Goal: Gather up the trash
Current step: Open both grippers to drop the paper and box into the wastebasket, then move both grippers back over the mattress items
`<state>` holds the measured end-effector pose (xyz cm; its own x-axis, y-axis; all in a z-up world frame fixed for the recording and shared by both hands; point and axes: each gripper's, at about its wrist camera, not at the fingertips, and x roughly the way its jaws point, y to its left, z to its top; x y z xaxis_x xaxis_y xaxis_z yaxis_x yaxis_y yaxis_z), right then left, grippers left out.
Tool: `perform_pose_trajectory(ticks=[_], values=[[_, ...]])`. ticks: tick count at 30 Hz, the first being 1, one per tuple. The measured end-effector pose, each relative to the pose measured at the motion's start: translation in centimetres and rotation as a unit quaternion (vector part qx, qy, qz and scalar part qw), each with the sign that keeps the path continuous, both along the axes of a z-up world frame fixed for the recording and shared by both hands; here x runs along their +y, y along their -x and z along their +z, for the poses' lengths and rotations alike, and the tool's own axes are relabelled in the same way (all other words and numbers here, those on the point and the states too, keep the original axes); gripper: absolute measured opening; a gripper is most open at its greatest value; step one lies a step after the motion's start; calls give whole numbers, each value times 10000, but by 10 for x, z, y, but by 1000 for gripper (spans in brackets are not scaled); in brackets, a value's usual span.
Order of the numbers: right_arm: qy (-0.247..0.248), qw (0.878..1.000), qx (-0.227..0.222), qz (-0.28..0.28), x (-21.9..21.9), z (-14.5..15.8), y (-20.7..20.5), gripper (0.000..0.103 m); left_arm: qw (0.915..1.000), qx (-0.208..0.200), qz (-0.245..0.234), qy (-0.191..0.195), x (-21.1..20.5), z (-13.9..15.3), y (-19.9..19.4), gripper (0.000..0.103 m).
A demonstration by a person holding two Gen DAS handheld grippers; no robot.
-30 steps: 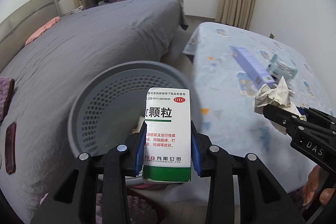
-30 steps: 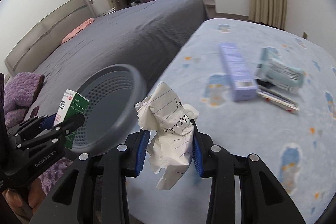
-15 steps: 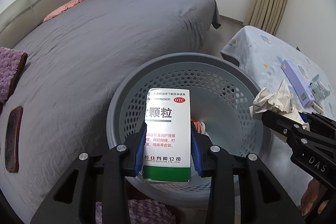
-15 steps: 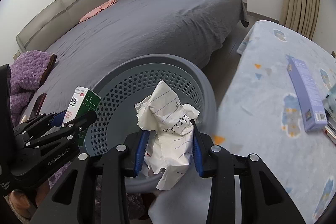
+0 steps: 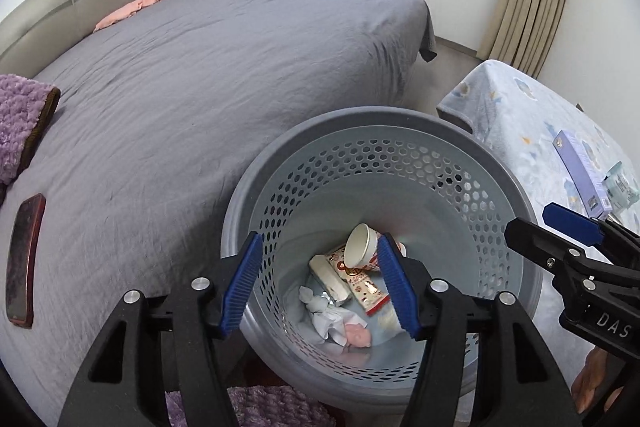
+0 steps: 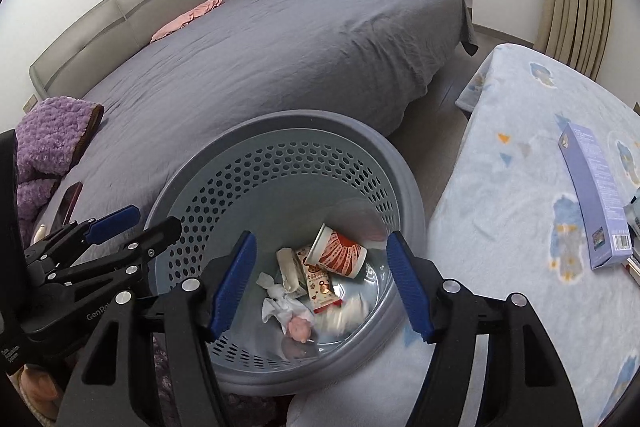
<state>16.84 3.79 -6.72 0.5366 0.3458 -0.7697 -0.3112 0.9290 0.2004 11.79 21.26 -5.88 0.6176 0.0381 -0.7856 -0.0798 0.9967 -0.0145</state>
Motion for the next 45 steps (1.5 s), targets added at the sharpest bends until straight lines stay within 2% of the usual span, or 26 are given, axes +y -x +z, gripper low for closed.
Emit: perform_pose_trajectory(ticks=[14,21,24,32,45], values=[[-31,9999,-37,-91,-9,5,12,65,9999,-127,6,-113,-6,11,13,76],[-46,9996,-62,-259,-27,10,25,65,9996,-241,-91,-116,-19,21,22,92],[-19,9993,-75,-360,-40,12,31,65,9994,-284,-183,-79,-28,26,26,94],[58,9966,-53,-823,-100,15,53,65,9982,-310,-501,-74,-67,35,33,94],[513,9861,-24,-1580,-239,23,70,65,9945,-232,-1022,34,-152,38,31,94]])
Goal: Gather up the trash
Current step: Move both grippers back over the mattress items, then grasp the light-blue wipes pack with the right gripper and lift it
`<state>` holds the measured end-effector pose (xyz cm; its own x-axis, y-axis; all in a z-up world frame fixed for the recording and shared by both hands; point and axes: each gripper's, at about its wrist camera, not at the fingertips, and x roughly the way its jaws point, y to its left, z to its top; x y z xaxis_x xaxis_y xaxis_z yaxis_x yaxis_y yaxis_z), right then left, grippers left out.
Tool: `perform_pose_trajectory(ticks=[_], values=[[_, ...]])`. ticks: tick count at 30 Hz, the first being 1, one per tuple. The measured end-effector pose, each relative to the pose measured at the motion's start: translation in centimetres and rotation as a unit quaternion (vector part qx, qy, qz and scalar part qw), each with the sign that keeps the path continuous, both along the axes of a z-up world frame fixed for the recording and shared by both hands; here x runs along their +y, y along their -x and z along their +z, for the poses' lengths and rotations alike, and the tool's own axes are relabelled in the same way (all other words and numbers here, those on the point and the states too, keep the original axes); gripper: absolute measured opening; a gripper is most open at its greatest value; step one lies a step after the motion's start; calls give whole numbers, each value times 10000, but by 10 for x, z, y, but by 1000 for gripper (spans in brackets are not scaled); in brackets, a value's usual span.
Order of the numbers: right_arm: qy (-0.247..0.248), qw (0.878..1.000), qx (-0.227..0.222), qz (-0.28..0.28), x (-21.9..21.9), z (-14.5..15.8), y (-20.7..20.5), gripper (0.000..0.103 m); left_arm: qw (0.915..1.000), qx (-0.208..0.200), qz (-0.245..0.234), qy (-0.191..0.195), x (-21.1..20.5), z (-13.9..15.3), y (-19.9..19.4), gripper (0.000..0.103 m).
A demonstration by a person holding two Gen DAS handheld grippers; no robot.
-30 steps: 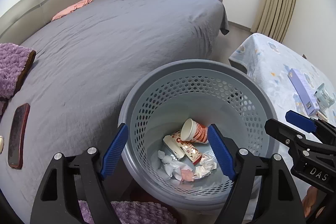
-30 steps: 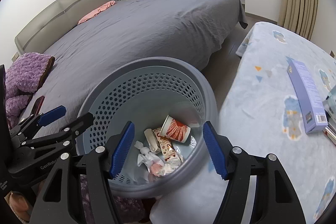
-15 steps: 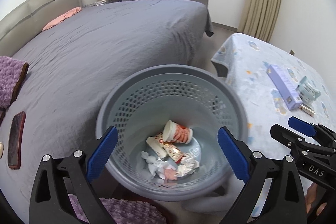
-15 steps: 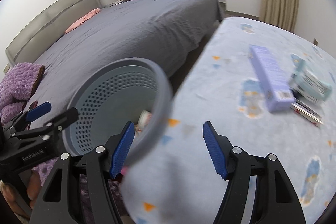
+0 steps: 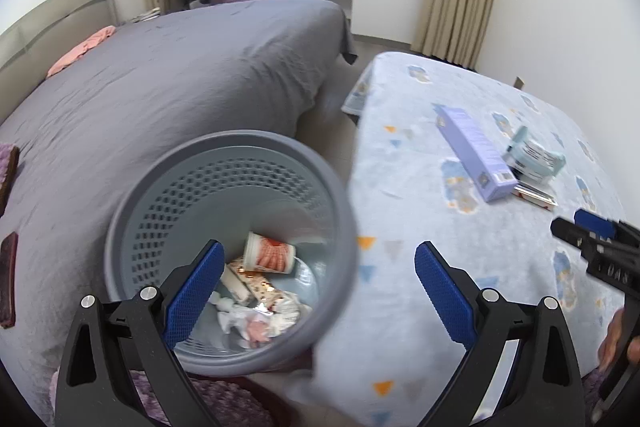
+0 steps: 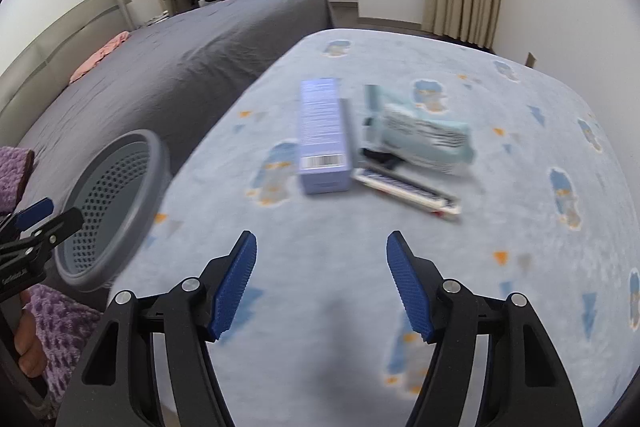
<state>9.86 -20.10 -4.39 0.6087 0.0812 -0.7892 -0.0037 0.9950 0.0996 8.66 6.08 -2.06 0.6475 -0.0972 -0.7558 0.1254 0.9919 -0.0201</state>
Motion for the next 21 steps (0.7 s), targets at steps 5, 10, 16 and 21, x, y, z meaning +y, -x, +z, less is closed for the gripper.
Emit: perform_pose_trajectory(ticks=[5,10,16,21], values=[[31,9998,29,-196,-41,-2,-12,65,9999,65,-146,-61,-28,-4,-4,94],[83,9996,-44,-280,-67,-2,-31,65,9997,96,-215,-103,-51,-7,-13,94],[245,9995,-178,-74,-77,7,-59,66,9996,119,-226,-144,-69,-9,-26,94],[690,9965,-201,429,-67,8,-85,73,9994,150,-216,-223,-79,-13,-34,94]])
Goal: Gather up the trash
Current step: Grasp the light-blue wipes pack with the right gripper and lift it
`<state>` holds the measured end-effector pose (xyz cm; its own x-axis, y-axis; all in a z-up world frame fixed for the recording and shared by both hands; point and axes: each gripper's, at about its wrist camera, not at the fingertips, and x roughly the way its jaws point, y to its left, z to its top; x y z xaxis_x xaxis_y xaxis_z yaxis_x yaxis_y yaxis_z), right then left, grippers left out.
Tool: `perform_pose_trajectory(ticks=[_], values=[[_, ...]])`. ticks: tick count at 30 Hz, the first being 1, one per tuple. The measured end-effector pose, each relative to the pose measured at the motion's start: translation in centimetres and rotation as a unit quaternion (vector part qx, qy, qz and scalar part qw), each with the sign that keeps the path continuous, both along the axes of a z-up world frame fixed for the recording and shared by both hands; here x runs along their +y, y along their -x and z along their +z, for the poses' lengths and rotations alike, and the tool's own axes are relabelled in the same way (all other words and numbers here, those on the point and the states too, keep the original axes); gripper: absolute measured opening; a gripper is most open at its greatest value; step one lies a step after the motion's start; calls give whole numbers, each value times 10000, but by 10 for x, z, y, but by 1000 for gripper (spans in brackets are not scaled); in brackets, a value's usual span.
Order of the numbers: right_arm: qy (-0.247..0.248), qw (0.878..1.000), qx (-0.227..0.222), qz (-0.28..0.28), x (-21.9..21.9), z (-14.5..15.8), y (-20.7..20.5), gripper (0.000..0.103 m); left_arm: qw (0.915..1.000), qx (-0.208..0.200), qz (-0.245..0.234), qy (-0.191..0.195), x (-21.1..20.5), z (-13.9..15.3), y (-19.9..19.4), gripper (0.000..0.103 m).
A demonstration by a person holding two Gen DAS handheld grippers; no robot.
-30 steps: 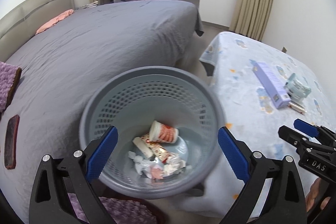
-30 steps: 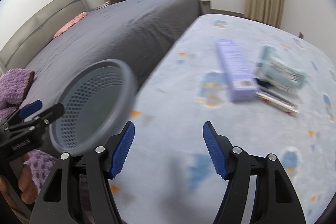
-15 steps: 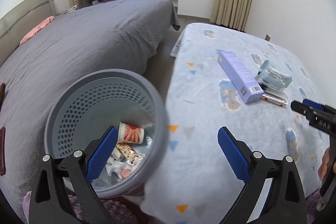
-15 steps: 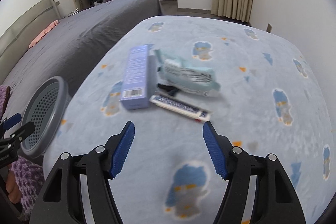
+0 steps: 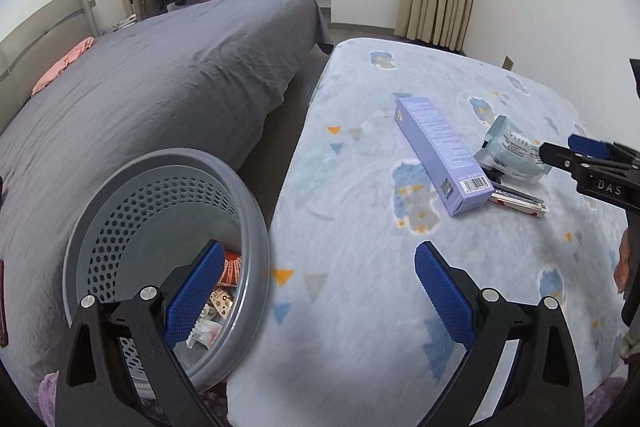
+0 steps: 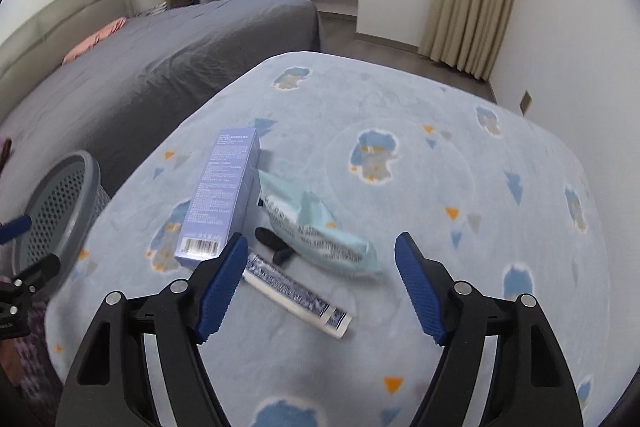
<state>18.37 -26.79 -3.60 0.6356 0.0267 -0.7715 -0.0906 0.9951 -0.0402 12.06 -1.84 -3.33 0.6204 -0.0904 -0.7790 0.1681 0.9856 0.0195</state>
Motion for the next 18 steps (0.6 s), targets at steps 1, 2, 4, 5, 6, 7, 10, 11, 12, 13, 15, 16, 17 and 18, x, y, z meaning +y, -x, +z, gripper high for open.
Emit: perform_pose_trajectory(ticks=[1,2,4,5,6,7,10,11,12,13,15,16,17,18], values=[[107,9999,37,112,3,-2,-6,73,10000,5,4,-22,-1,-1,-1,94],[194,9996,75,181,5,-5,-10,73,10000,10,9,-41,-3,-2,-3,94],[286,9991,132,272,5,-10,-19,73,10000,21,20,-72,-4,-4,-5,94],[273,9990,155,306,4,-12,-22,73,10000,27,23,-87,-5,-4,-6,94],[240,9989,193,352,4,-15,-25,73,9999,37,26,-105,-6,-6,-7,94],[229,9986,243,408,4,-18,-28,73,9999,51,28,-121,-7,-8,-8,94],[359,9977,337,470,5,-28,-39,73,9998,133,14,-137,-12,-13,-11,94],[340,9975,370,497,5,-31,-42,73,9998,154,3,-139,-14,-14,-12,94],[312,9973,401,524,4,-34,-44,73,9998,164,-12,-148,-16,-15,-12,94],[295,9972,424,549,5,-37,-45,73,9997,166,-27,-158,-17,-16,-12,94],[272,9967,468,602,6,-42,-46,72,9997,161,-65,-176,-21,-16,-11,94],[244,9965,493,626,6,-44,-46,69,9997,158,-77,-180,-23,-16,-11,94],[210,9964,514,643,6,-46,-46,60,9997,155,-90,-175,-25,-16,-11,94],[196,9964,528,639,6,-46,-46,58,9997,153,-100,-172,-26,-16,-12,94]])
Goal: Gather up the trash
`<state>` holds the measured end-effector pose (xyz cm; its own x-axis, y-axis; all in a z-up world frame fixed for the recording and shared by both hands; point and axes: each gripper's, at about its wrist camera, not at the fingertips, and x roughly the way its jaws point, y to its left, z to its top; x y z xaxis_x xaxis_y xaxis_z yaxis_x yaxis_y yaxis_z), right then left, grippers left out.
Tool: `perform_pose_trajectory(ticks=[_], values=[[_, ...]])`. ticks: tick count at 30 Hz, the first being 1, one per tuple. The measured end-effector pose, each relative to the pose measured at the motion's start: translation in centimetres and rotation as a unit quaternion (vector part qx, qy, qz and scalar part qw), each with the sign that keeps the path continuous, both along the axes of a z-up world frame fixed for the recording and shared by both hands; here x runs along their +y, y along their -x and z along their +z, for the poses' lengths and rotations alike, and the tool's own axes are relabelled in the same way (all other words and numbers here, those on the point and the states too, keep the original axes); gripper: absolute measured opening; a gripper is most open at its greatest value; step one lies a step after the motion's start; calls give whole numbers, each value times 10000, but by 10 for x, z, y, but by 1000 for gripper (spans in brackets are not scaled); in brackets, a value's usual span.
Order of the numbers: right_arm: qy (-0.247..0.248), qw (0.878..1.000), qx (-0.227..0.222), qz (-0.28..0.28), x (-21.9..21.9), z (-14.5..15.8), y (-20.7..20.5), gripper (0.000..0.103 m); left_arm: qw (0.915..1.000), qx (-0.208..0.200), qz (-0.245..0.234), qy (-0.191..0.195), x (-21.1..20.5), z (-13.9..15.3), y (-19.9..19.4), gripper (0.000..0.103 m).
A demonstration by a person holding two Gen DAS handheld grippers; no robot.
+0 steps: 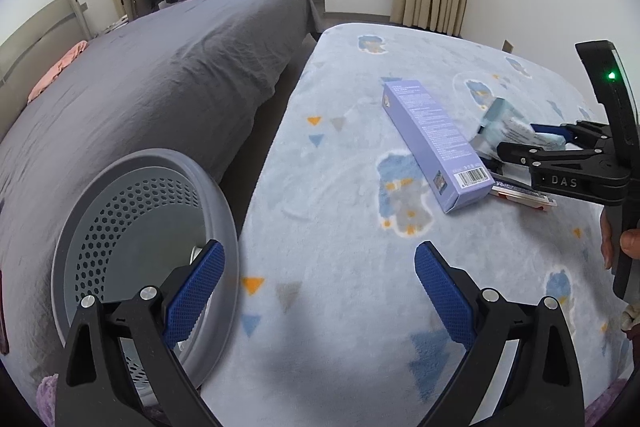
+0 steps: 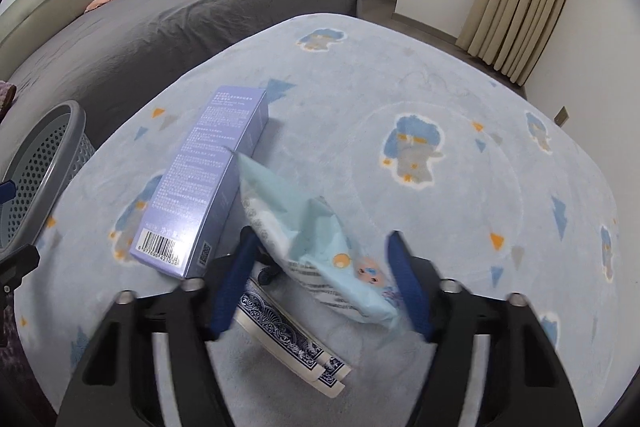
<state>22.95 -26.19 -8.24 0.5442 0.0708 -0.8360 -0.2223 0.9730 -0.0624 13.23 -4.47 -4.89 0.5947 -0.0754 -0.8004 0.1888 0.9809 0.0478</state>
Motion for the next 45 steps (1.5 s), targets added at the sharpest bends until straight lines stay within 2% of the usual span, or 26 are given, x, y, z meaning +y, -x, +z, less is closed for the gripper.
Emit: perform_pose_trajectory(ticks=[1,2,9,14,19,25,29,38,45], values=[[-17,10000,-35,-15,-1,1,1,55,10000,-3,-9,6,-1,0,0,94],[-80,10000,-44,-22,-2,2,2,47,10000,-7,-19,17,-3,1,0,94],[-698,9956,-62,-619,-29,17,19,40,9998,-1,-134,147,-16,4,-3,94],[-936,9870,-256,-1278,-52,35,49,39,9994,-8,-236,254,-33,6,-7,94],[-1181,9765,-447,-1745,-70,47,83,39,9989,42,-318,333,-54,1,-13,94],[-1501,9626,-665,-2158,-84,57,115,39,9988,139,-188,431,-73,-6,-34,94],[-1621,9567,-801,-2280,-86,60,123,39,9989,189,-27,435,-80,-11,-53,94],[-1654,9578,-706,-2244,-88,52,117,39,9989,249,145,366,-99,-19,-95,94],[-1629,9589,-626,-2237,-87,47,115,39,9988,402,163,223,-108,-32,-113,94]])
